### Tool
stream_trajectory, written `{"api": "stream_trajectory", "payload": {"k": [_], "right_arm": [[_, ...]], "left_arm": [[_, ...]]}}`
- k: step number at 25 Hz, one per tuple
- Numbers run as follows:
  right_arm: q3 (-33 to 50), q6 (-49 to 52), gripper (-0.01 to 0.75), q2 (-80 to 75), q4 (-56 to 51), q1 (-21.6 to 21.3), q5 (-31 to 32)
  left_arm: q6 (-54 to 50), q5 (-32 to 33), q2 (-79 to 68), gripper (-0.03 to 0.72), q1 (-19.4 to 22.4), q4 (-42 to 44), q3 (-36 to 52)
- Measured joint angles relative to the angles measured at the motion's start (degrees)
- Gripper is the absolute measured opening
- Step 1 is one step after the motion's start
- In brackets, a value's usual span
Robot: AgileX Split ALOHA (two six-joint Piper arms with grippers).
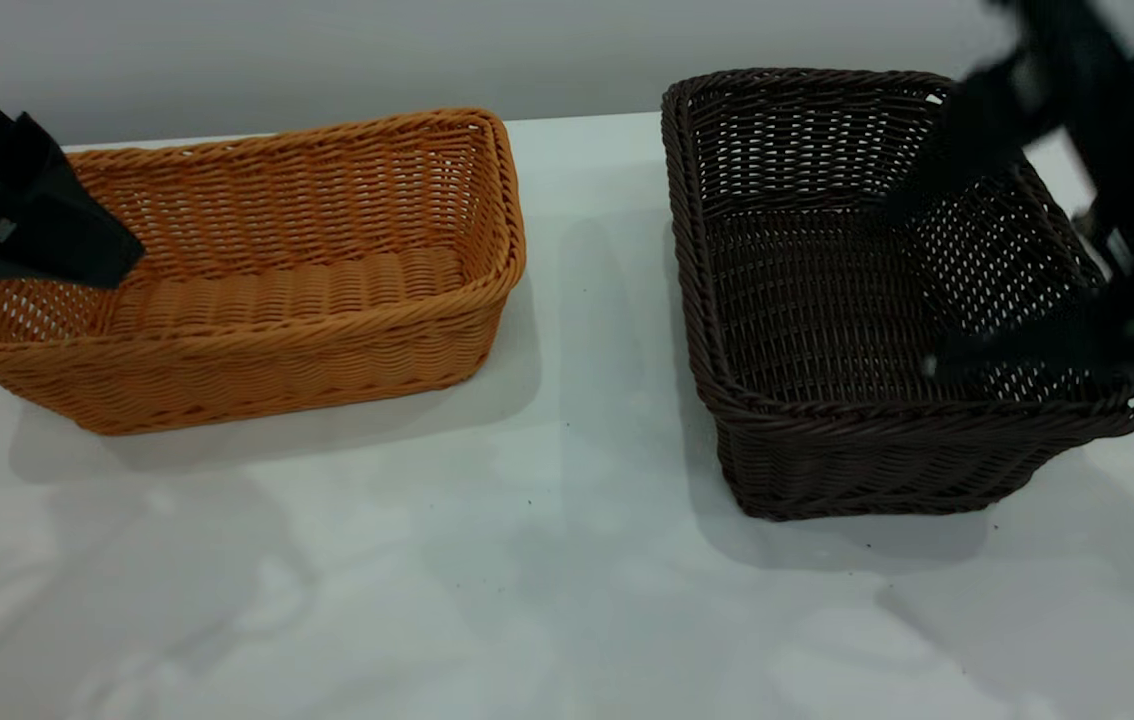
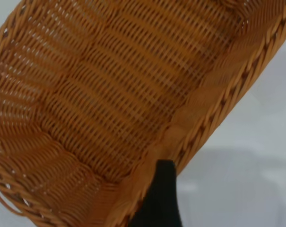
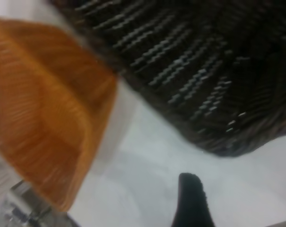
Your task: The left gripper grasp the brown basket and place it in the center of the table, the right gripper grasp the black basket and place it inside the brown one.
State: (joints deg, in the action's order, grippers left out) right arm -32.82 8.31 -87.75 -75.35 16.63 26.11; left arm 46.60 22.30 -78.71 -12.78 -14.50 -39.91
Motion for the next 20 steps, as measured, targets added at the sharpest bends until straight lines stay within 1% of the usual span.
{"api": "stream_trajectory", "payload": {"k": [6,20], "right_arm": [[-0.10,-0.30,0.454,-4.84,-2.93,0.00,-2.31],[-0.19,-1.25,0.454,-11.96,-9.07,0.00,-6.52]], "left_arm": [[-0.05,-1.17,0.00,0.635,0.00,0.00,0.00],[-0.08,-0.66,0.05,0.635,-0.33,-0.33,0.00]]}}
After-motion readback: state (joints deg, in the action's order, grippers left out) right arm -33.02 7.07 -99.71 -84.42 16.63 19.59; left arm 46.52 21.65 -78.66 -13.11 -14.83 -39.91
